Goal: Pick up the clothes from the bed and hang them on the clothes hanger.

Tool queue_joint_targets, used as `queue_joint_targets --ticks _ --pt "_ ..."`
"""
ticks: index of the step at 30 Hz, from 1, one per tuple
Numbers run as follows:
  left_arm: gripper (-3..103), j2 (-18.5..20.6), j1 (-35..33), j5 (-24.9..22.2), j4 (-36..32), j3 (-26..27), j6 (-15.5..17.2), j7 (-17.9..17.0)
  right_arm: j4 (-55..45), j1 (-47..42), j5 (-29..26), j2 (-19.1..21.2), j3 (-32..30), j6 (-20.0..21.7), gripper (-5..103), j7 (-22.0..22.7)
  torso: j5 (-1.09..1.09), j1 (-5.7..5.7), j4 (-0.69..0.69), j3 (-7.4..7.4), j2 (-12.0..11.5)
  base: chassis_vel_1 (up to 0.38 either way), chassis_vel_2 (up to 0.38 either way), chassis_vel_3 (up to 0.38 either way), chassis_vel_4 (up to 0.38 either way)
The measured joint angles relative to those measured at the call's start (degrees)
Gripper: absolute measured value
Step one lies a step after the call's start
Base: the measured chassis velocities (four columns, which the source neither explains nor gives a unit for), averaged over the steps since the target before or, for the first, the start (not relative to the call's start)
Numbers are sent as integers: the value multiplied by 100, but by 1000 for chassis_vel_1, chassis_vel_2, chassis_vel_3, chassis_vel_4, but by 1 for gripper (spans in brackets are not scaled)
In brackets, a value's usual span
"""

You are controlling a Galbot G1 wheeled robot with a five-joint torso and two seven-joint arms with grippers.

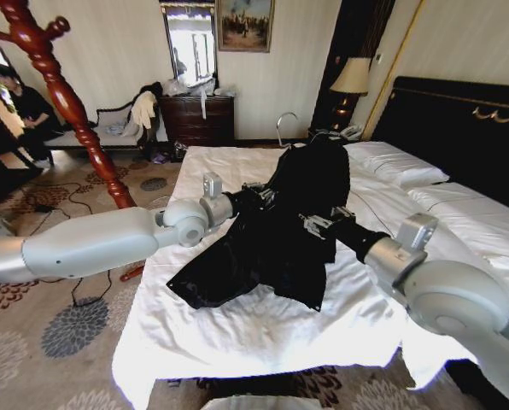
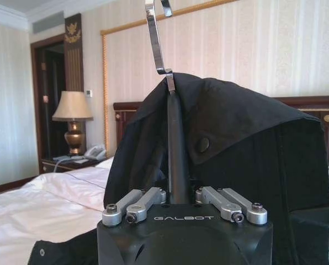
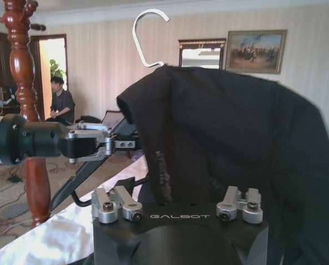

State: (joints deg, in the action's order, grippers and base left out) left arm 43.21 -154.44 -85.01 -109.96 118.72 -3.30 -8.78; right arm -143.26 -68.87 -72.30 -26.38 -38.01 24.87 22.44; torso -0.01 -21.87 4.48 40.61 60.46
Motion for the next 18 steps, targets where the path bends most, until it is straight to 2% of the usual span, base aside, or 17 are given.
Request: queue_joint_targets --ticks 2,4,6,7,10,11,13,15,16,18 --pt "17 -37 27 -5 45 13 0 -2 0 -167 35 -66 -353 -208 88 -134 0 0 -3 0 0 0 0 0 0" --pt "17 -43 28 -7 53 15 0 -2 0 -202 50 -102 -458 -265 88 -175 0 0 -3 0 0 0 0 0 0" --pt "17 -50 14 -11 49 22 0 10 -1 -353 51 -251 -848 -497 97 -286 0 0 -2 0 0 0 0 0 0" --pt "17 -50 14 -11 49 22 0 10 -1 -353 51 -251 -848 -497 97 -286 0 0 -2 0 0 0 0 0 0" --pt "17 -90 -80 28 17 28 -1 47 1 -658 171 -319 -1520 -889 100 -199 1 0 1 0 0 0 0 0 0" --pt "17 -90 -80 28 17 28 -1 47 1 -658 171 -319 -1520 -889 100 -199 1 0 1 0 0 0 0 0 0" --pt "17 -134 -126 51 -4 29 -1 77 1 -761 490 -282 -1776 -1016 100 -139 0 0 0 0 0 0 0 0 0" --pt "17 -218 -177 78 -104 21 -2 121 3 -881 1451 -203 -1921 -1078 100 -286 -1 0 -1 0 0 0 0 0 0" --pt "17 -245 -183 83 -146 12 -2 128 48 -894 1739 -186 -1894 -1091 100 -383 -1 0 -1 0 0 0 0 0 0" --pt "17 -259 -183 86 -170 7 -1 134 114 -896 1920 -173 -1864 -1103 100 -448 -1 0 -1 0 0 0 0 0 0"
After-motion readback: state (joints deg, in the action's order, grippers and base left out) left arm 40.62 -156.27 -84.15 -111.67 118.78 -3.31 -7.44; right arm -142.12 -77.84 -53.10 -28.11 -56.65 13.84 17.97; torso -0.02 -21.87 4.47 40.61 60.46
